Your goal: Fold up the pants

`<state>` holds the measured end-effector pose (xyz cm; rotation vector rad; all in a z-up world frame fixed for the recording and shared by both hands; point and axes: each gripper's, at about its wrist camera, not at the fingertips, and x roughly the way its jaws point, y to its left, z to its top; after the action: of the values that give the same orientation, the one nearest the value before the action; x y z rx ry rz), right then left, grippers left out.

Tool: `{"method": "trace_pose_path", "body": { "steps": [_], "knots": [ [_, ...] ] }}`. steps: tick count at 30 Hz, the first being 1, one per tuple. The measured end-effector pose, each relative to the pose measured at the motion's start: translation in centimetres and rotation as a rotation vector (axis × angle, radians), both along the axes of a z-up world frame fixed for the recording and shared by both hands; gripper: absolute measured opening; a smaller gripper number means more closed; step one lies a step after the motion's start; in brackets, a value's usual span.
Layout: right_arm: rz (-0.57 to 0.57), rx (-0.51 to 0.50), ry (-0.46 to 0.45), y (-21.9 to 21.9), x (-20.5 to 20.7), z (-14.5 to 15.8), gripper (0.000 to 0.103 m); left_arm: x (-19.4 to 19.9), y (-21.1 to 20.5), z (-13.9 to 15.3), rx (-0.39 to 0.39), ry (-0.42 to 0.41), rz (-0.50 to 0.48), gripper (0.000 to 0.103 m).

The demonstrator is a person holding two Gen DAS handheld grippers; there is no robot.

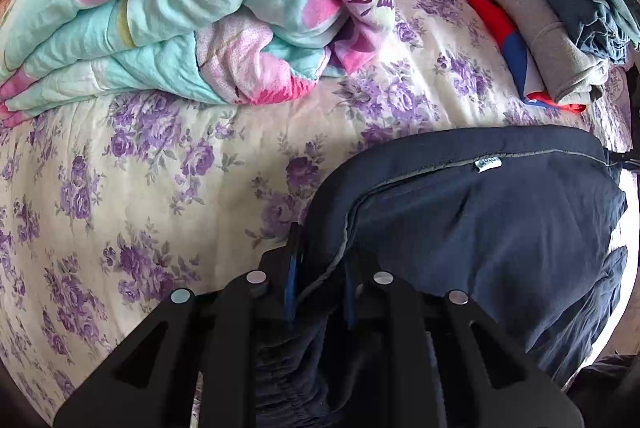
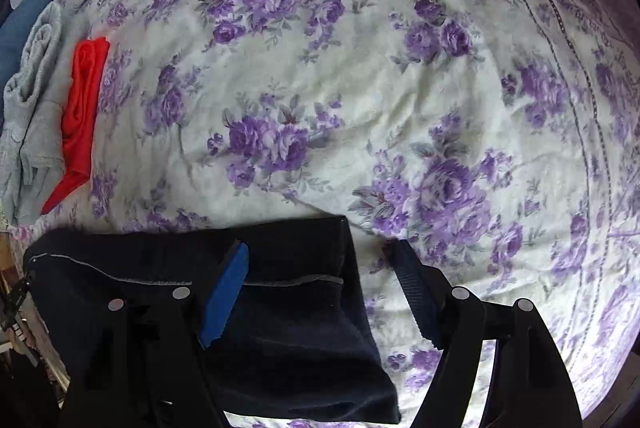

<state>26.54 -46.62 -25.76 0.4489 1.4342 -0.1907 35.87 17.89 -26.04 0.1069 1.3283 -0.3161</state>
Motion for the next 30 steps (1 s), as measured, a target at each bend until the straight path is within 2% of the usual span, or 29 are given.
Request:
{"method": "trace_pose_path", "body": {
  "steps": [1, 2, 7, 9, 12, 13, 15, 16, 17, 19, 20, 21, 22, 23, 27, 30],
  "knots": [
    [0.022, 0.037, -0.035, 0.3, 0.2, 0.4, 0.025, -0.1, 0.1, 0.1, 0.002, 0.000, 0.003, 0.017],
    [0.021, 0.041, -0.049, 0.2, 0.4, 1.0, 0.011, -0.1, 0.0, 0.1, 0.004, 0.000, 0.007, 0.017],
    [-0.059, 0.012, -0.157, -1.5, 2.1, 3.9, 0.010, 0.1, -0.1, 0.8, 0.020, -0.015, 0.026, 0.017],
    [-0.051, -0.019, -0.137, -1.3, 3.2, 3.0, 0.010, 0.2, 0.0, 0.8, 0.016, -0.020, 0.049, 0.017],
    [-0.062, -0.043, -0.081, -1.2, 3.9, 0.0, 0.012, 0.3, 0.2, -0.2, -0.003, -0.022, 0.080, 0.020],
    [-0.079, -0.051, -0.094, -1.1, 3.8, -0.1, 0.013, 0.2, 0.2, -0.3, 0.003, -0.035, 0.079, 0.022],
    [-0.090, -0.073, -0.079, -0.8, 4.0, 0.6, 0.022, 0.1, 0.3, 0.1, 0.016, -0.030, 0.080, 0.030],
    [-0.076, -0.110, -0.055, -0.4, 4.0, 1.4, 0.039, 0.1, 0.4, 0.4, 0.027, -0.025, 0.084, 0.033],
    [-0.046, -0.148, -0.059, 0.3, 3.8, 2.8, 0.045, 0.0, 0.6, 0.8, 0.036, -0.027, 0.082, 0.039],
    [0.071, -0.254, -0.125, 3.3, 3.2, 6.6, 0.046, -0.9, 1.1, 3.0, 0.031, -0.063, 0.056, 0.042],
    [0.148, -0.292, -0.166, 5.4, 2.6, 8.6, 0.055, -1.4, 1.5, 3.8, 0.020, -0.081, 0.045, 0.049],
    [0.220, -0.304, -0.207, 7.8, 1.9, 10.4, 0.061, -2.0, 2.2, 5.3, 0.009, -0.117, 0.034, 0.061],
    [0.288, -0.294, -0.240, 10.2, 1.3, 11.9, 0.070, -2.4, 2.7, 6.1, 0.004, -0.136, 0.030, 0.065],
    [0.375, -0.262, -0.265, 13.2, 1.0, 13.0, 0.073, -2.6, 3.1, 6.6, -0.004, -0.145, 0.023, 0.068],
    [0.773, -0.119, -0.285, 28.6, 1.4, 15.4, 0.077, -2.7, 4.1, 7.2, -0.039, -0.126, -0.045, 0.068],
    [1.082, -0.032, -0.288, 39.9, 1.9, 14.5, 0.078, -3.2, 3.9, 6.4, -0.081, -0.087, -0.106, 0.068]
  ]
}}
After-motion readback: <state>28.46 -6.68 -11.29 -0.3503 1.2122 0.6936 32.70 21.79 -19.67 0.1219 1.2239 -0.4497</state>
